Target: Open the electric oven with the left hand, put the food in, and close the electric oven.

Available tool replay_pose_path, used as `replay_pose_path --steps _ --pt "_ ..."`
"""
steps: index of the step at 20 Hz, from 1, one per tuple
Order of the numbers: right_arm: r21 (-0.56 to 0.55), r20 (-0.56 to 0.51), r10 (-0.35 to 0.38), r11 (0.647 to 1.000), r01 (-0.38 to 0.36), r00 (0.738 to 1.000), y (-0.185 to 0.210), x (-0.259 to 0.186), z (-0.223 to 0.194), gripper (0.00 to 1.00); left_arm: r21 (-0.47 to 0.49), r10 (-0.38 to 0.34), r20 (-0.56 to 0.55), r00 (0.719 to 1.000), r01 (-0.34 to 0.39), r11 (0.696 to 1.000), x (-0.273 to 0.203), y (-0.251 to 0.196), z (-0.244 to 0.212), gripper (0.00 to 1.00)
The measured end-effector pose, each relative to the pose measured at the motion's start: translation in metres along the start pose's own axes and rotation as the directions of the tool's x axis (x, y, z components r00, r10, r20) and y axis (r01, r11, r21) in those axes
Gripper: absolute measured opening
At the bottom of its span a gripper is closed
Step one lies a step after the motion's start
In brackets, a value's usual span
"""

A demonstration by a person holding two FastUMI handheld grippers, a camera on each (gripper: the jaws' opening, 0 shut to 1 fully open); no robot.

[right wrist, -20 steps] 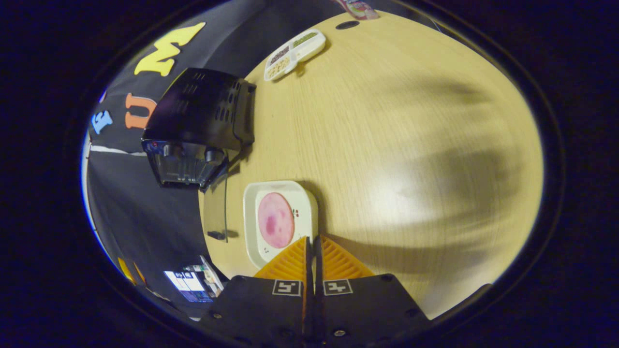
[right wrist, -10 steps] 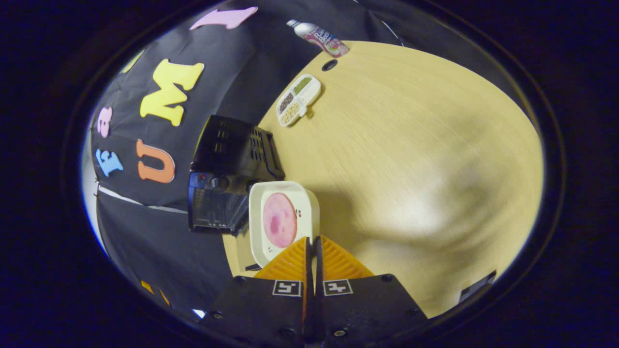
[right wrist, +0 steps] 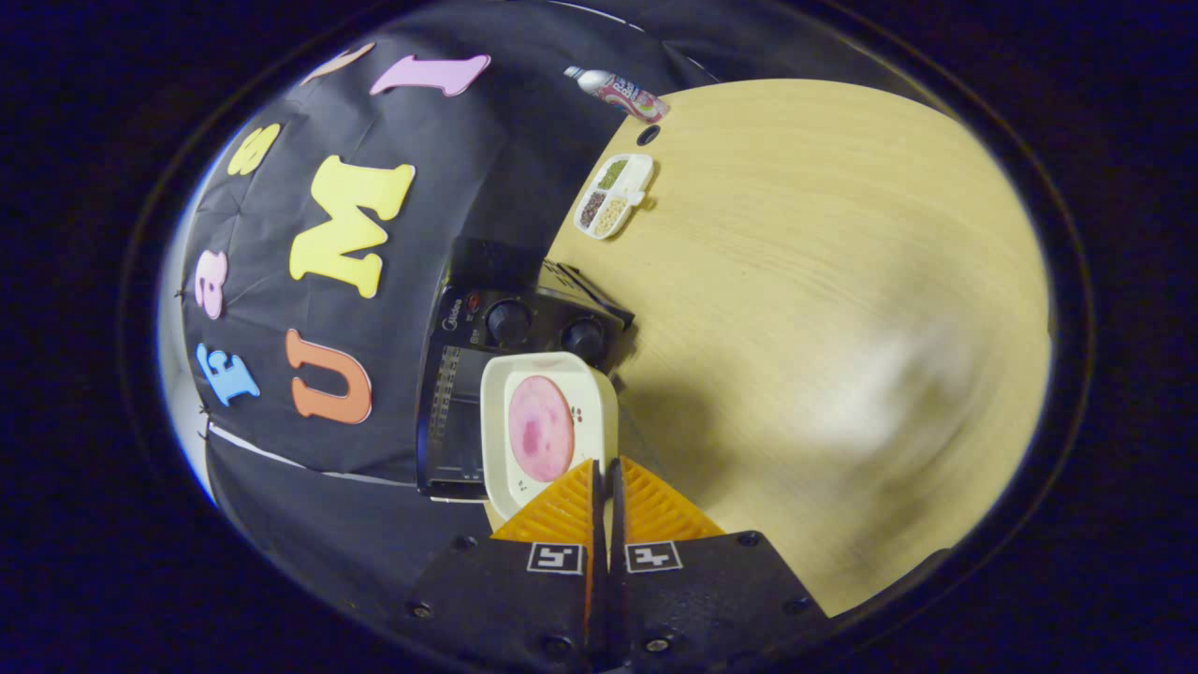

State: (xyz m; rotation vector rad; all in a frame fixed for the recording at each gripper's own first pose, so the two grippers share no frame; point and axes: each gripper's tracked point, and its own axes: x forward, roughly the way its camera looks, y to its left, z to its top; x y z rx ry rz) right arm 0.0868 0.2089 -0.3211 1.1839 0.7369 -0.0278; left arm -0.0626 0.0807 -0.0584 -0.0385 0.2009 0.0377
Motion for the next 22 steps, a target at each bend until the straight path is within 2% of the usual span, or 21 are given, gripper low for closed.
replay_pose_path --steps 1,4,7,8,10,11,14,15,17,18,19,21,22 --pt "0.021 -0.005 -0.009 1.0 0.009 1.0 0.001 0.013 -0.009 0.0 0.006 0.005 -0.003 1.0 -0.005 1.0 0.0 0.003 -0.003 0.96" --pt "0.084 -0.01 0.001 0.996 -0.001 1.0 0.009 0.041 -0.027 0.04 0.012 0.019 -0.005 1.0 -0.019 1.0 -0.001 0.01 -0.009 0.96" --pt "0.085 -0.002 0.01 0.996 -0.01 1.0 0.019 0.066 -0.033 0.04 0.024 0.025 -0.018 1.0 -0.025 0.999 0.001 0.018 -0.015 0.96" --pt "0.085 -0.005 0.015 0.996 -0.015 1.0 0.023 0.072 -0.034 0.0 0.024 0.03 -0.019 0.999 -0.03 0.999 0.003 0.022 -0.016 0.96" --pt "0.088 0.0 0.023 0.996 -0.023 1.0 0.032 0.086 -0.031 0.04 0.019 0.049 -0.027 0.998 -0.048 0.999 0.007 0.031 -0.018 0.96" --pt "0.076 0.005 0.017 0.997 -0.018 1.0 0.035 0.092 -0.028 0.0 0.012 0.053 -0.034 0.998 -0.053 0.999 0.008 0.034 -0.018 0.96" --pt "0.071 0.007 0.02 0.997 -0.02 1.0 0.044 0.111 -0.022 0.0 0.011 0.072 -0.047 0.996 -0.072 0.997 0.016 0.041 -0.021 0.96" --pt "0.07 -0.005 0.027 0.997 -0.027 1.0 0.048 0.119 -0.02 0.04 0.009 0.078 -0.047 0.996 -0.078 0.997 0.019 0.043 -0.02 0.96" --pt "0.04 -0.017 0.024 0.999 -0.023 1.0 0.053 0.134 -0.017 0.0 0.009 0.098 -0.047 0.994 -0.097 0.995 0.025 0.047 -0.02 0.96" --pt "0.018 -0.021 0.027 0.999 -0.026 0.999 0.056 0.139 -0.014 0.04 0.011 0.103 -0.044 0.994 -0.103 0.995 0.027 0.048 -0.02 0.96" --pt "-0.002 -0.012 0.037 0.999 -0.037 0.999 0.061 0.143 -0.009 0.0 0.009 0.111 -0.045 0.993 -0.111 0.994 0.031 0.048 -0.021 0.96" --pt "-0.04 -0.008 0.057 0.998 -0.058 0.998 0.069 0.154 -0.002 0.04 -0.009 0.119 -0.06 0.991 -0.12 0.993 0.035 0.047 -0.023 0.96" --pt "-0.044 -0.014 0.064 0.997 -0.065 0.998 0.071 0.158 -0.001 0.0 -0.017 0.127 -0.065 0.99 -0.128 0.992 0.038 0.048 -0.024 0.96"
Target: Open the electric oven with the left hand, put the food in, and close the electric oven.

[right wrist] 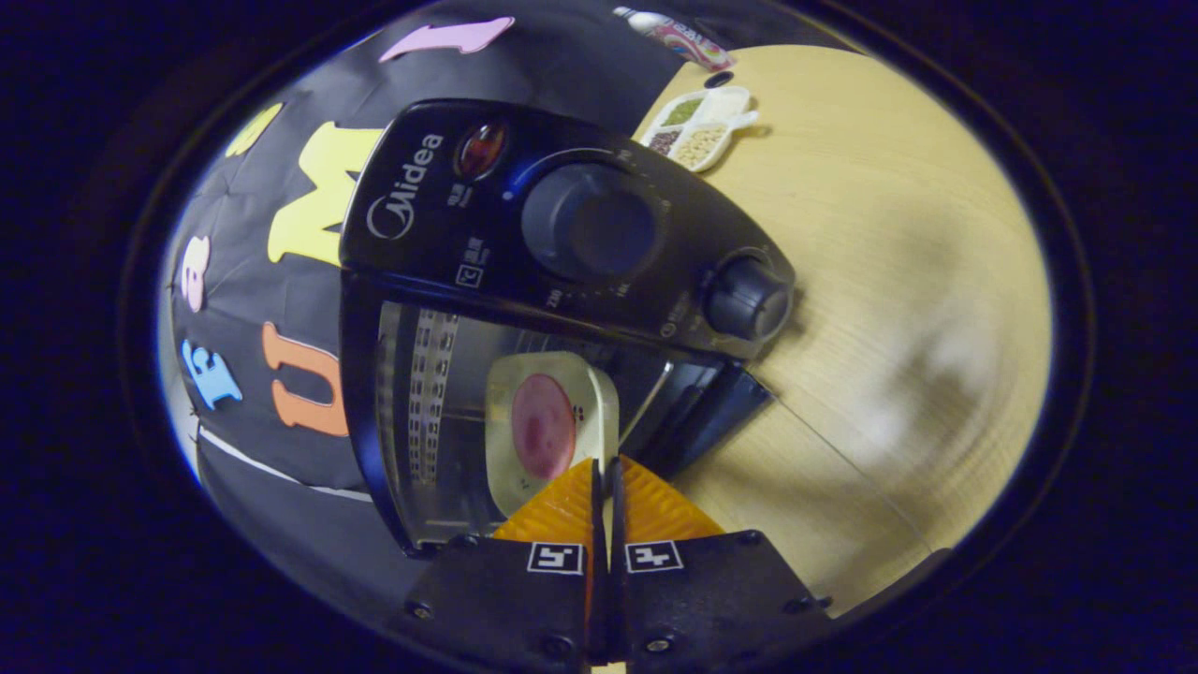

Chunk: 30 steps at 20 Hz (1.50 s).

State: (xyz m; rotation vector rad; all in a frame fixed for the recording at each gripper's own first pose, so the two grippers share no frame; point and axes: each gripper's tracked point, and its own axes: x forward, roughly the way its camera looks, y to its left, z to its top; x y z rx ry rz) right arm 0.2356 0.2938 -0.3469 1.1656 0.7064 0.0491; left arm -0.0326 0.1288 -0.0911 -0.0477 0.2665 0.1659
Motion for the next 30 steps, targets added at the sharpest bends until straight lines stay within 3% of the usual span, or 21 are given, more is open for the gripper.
replay_pose_path --steps 4,6,9,10,11,13,16,18,21,24,28,29,30 --pt "-0.012 0.016 0.113 0.994 -0.113 0.993 0.024 0.005 0.011 0.08 -0.026 0.023 -0.008 1.0 -0.023 0.999 -0.001 0.002 0.001 0.96" --pt "-0.048 -0.006 0.108 0.993 -0.108 0.994 0.025 0.001 0.011 0.17 -0.026 0.026 -0.008 1.0 -0.027 0.999 0.001 0.001 0.001 0.96" --pt "-0.095 -0.049 0.124 0.987 -0.129 0.991 0.032 -0.009 0.008 0.55 -0.033 0.022 -0.001 1.0 -0.022 0.999 0.003 -0.002 0.006 0.96" --pt "-0.111 -0.046 0.11 0.987 -0.115 0.993 0.031 -0.012 0.011 0.59 -0.034 0.02 0.001 1.0 -0.02 0.999 0.005 -0.003 0.008 0.96" --pt "-0.128 -0.051 0.103 0.986 -0.108 0.993 0.029 -0.017 0.01 0.78 -0.033 0.016 0.006 1.0 -0.015 0.999 0.009 -0.008 0.009 0.96" --pt "-0.158 -0.062 0.086 0.983 -0.095 0.994 0.026 -0.03 0.009 0.89 -0.029 0.009 0.009 1.0 -0.009 1.0 0.009 -0.011 0.008 0.96" --pt "-0.243 -0.054 0.083 0.965 -0.094 0.995 0.029 -0.063 0.012 0.92 -0.023 -0.009 0.022 1.0 0.009 1.0 0.009 -0.016 0.01 0.96" --pt "-0.359 -0.028 0.061 0.931 -0.067 0.998 0.03 -0.089 0.016 0.92 -0.025 -0.024 0.026 0.999 0.025 0.999 0.008 -0.019 0.011 0.96" --pt "-0.512 0.021 0.037 0.859 -0.021 0.999 0.034 -0.13 0.022 0.93 -0.02 -0.045 0.042 0.998 0.046 0.999 0.005 -0.022 0.014 0.96" --pt "-0.649 0.105 0.027 0.759 0.048 0.994 0.035 -0.169 0.04 0.94 -0.022 -0.075 0.052 0.996 0.076 0.997 0.005 -0.028 0.012 0.96" --pt "-0.72 0.211 0.016 0.679 0.145 0.977 0.027 -0.229 0.064 0.94 -0.024 -0.109 0.067 0.992 0.111 0.994 0.005 -0.037 0.005 0.95" --pt "-0.734 0.238 0.016 0.658 0.169 0.971 0.024 -0.244 0.07 1.0 -0.034 -0.119 0.063 0.991 0.121 0.992 0.005 -0.039 -0.001 0.95" --pt "-0.749 0.267 0.015 0.633 0.198 0.964 0.023 -0.258 0.077 0.95 -0.037 -0.129 0.062 0.99 0.132 0.991 0.005 -0.044 -0.004 0.96"
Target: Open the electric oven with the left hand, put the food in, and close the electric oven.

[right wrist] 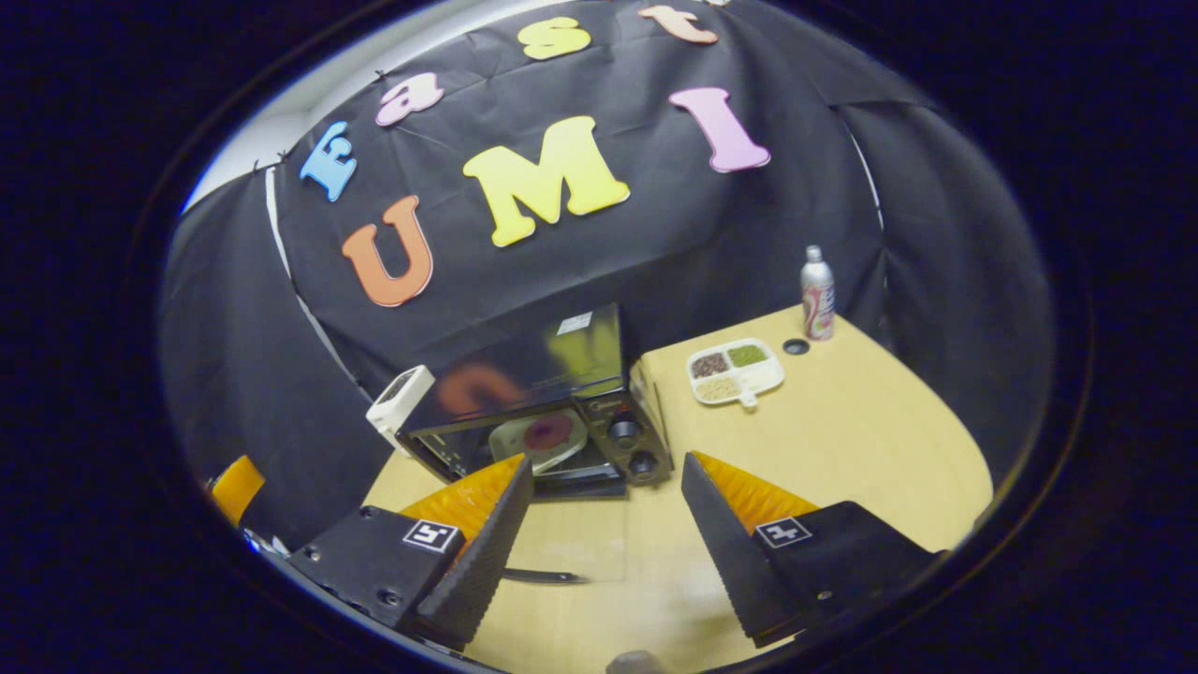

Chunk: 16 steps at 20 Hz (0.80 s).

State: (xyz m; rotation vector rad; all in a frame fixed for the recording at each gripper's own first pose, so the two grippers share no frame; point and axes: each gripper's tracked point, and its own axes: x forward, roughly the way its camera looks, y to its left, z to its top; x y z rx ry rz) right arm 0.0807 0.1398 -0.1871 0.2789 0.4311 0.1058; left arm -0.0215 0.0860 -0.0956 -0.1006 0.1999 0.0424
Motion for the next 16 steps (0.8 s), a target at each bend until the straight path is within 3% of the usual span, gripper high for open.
replay_pose_path --steps 1,2,3,4,8,9,10,16 --pt "-0.027 0.013 -0.028 0.999 0.029 1.0 -0.01 -0.012 0.004 1.0 -0.001 -0.004 -0.01 1.0 0.004 1.0 0.001 -0.002 -0.009 0.95" --pt "-0.034 0.031 -0.054 0.998 0.055 0.998 -0.02 -0.023 0.007 0.94 -0.003 -0.013 -0.017 1.0 0.013 1.0 0.001 -0.005 -0.015 0.96" --pt "-0.043 0.042 -0.074 0.996 0.076 0.996 -0.026 -0.033 0.01 1.0 -0.001 -0.018 -0.023 1.0 0.018 1.0 0.002 -0.008 -0.021 0.96" --pt "-0.049 0.047 -0.096 0.994 0.099 0.994 -0.033 -0.042 0.011 0.95 0.0 -0.03 -0.029 0.999 0.03 1.0 0.003 -0.013 -0.03 0.96" --pt "-0.079 0.064 -0.142 0.986 0.147 0.988 -0.049 -0.071 0.012 0.94 0.01 -0.051 -0.11 0.993 0.052 0.999 0.005 -0.024 -0.079 0.96" --pt "-0.082 0.071 -0.155 0.984 0.161 0.985 -0.054 -0.077 0.015 1.0 0.006 -0.059 -0.129 0.99 0.06 0.998 0.007 -0.028 -0.091 0.96" --pt "-0.083 0.089 -0.162 0.982 0.169 0.983 -0.055 -0.083 0.018 0.95 0.006 -0.057 -0.162 0.985 0.058 0.998 0.009 -0.029 -0.103 0.96" --pt "-0.095 0.091 -0.205 0.972 0.213 0.975 -0.064 -0.114 0.014 0.95 0.023 -0.102 -0.254 0.962 0.111 0.994 0.02 -0.052 -0.164 0.96"
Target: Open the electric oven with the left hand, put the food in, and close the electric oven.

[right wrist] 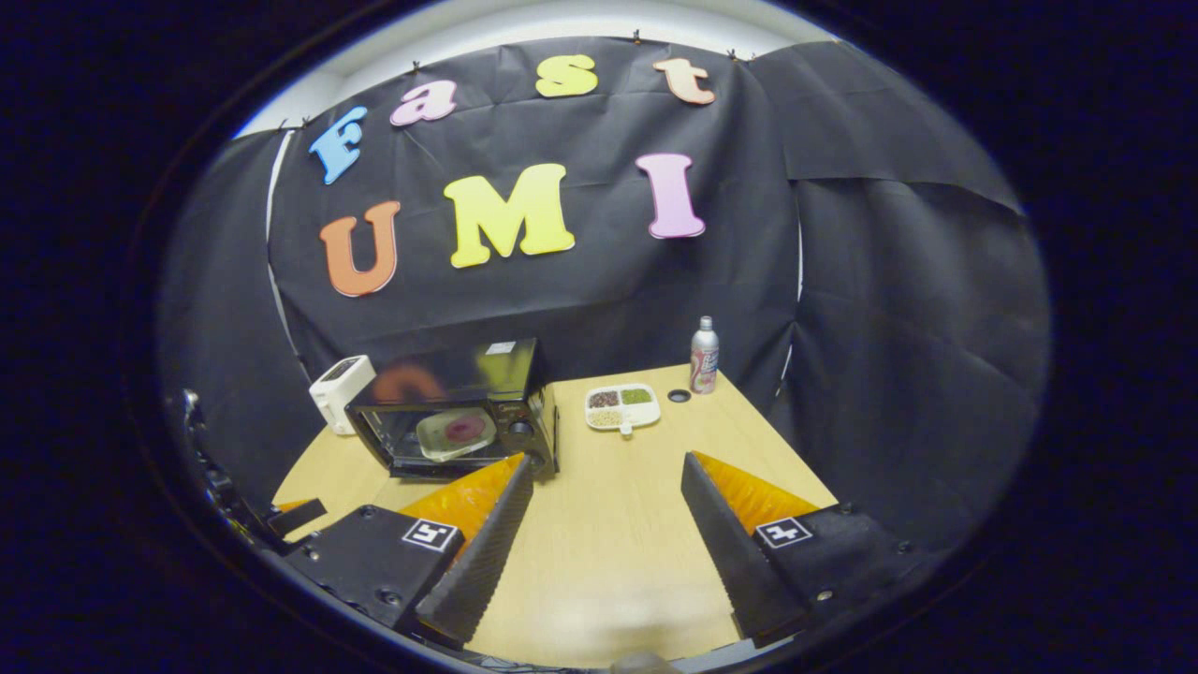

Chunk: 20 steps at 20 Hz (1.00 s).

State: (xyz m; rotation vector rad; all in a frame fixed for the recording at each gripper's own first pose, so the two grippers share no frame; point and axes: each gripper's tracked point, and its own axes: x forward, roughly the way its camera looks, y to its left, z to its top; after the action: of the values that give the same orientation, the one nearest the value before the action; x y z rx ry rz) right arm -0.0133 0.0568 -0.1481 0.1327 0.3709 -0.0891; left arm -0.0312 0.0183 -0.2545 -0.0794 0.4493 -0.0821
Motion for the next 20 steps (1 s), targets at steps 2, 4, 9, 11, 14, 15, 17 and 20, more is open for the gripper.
replay_pose_path --steps 2,4,9,11,14,15,17,20 --pt "0.001 -0.006 -0.014 1.0 0.014 1.0 -0.007 -0.006 -0.002 0.95 -0.02 -0.017 -0.041 0.999 0.016 1.0 0.008 -0.01 -0.021 0.96" --pt "-0.001 -0.016 -0.03 1.0 0.03 0.999 -0.014 -0.008 -0.004 0.95 -0.016 -0.018 -0.084 0.996 0.017 1.0 0.02 -0.013 -0.043 0.95" --pt "-0.011 -0.03 -0.055 0.998 0.055 0.998 -0.022 -0.01 -0.006 0.95 -0.021 -0.019 -0.161 0.987 0.016 1.0 0.047 -0.021 -0.083 0.96" --pt "-0.009 -0.04 -0.057 0.998 0.057 0.998 -0.023 -0.01 -0.009 0.96 -0.018 -0.028 -0.175 0.984 0.025 1.0 0.056 -0.026 -0.091 0.96" --pt "0.001 -0.053 -0.065 0.998 0.065 0.996 -0.026 -0.009 -0.011 1.0 0.002 -0.032 -0.185 0.982 0.033 0.999 0.07 -0.032 -0.1 0.96" --pt "0.003 -0.053 -0.068 0.998 0.068 0.996 -0.027 -0.009 -0.01 0.96 0.004 -0.027 -0.19 0.981 0.029 1.0 0.074 -0.032 -0.102 0.95" --pt "-0.003 -0.059 -0.078 0.997 0.078 0.995 -0.03 -0.007 -0.011 0.96 0.011 -0.012 -0.207 0.978 0.015 1.0 0.082 -0.03 -0.109 0.95" --pt "0.006 -0.07 -0.086 0.996 0.087 0.994 -0.033 -0.002 -0.013 0.96 0.023 0.009 -0.202 0.979 -0.004 1.0 0.091 -0.023 -0.107 0.95"
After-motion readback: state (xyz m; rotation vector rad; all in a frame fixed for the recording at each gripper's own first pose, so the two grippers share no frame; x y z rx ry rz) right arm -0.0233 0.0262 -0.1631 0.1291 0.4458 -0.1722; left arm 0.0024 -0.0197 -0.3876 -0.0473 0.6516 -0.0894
